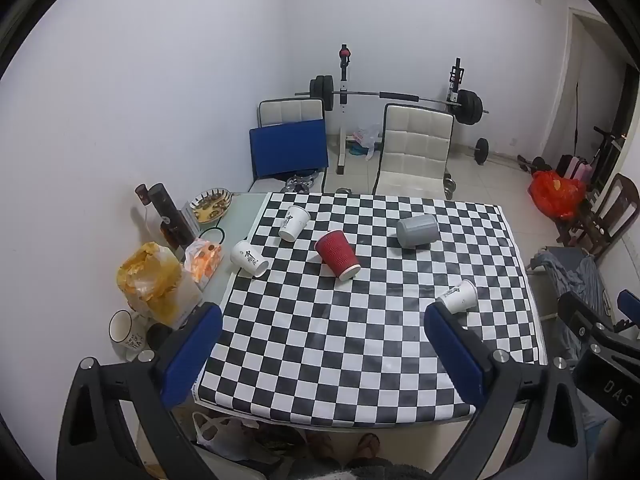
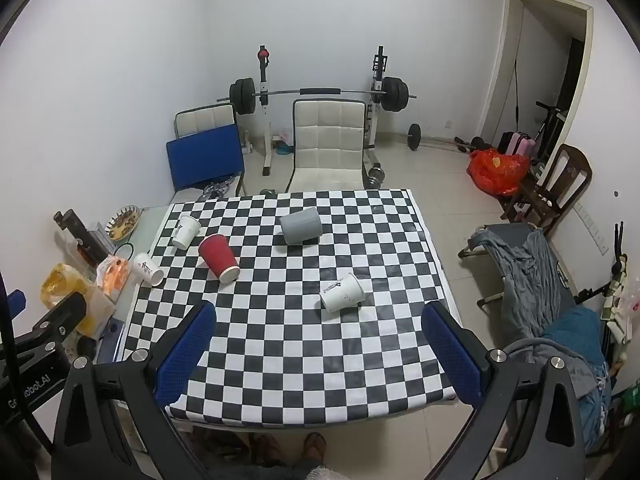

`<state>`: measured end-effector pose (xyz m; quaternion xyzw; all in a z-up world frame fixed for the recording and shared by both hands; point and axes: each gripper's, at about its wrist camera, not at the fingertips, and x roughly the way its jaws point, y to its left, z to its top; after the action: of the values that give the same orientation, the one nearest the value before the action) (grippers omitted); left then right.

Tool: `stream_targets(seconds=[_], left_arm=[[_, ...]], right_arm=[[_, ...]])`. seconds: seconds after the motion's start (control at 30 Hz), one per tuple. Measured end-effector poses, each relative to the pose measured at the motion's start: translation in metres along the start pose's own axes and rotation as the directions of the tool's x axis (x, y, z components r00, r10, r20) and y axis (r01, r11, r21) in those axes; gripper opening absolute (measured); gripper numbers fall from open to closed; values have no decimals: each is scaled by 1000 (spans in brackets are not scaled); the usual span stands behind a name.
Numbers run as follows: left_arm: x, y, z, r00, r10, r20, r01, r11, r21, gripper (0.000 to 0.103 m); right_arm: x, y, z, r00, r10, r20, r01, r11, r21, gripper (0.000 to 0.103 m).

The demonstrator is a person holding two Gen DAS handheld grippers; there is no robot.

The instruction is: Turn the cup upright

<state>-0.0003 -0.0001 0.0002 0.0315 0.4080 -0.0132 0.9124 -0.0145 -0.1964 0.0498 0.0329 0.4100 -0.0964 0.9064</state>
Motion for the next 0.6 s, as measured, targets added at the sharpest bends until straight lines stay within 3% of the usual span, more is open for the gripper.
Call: stream_targets(seconds=[0.6], left_arm=[[1, -2, 0, 1000, -9, 3, 9, 1000, 0, 103]], right_arm=[[0, 0, 1, 1000, -9, 7, 9, 1000, -3, 103]])
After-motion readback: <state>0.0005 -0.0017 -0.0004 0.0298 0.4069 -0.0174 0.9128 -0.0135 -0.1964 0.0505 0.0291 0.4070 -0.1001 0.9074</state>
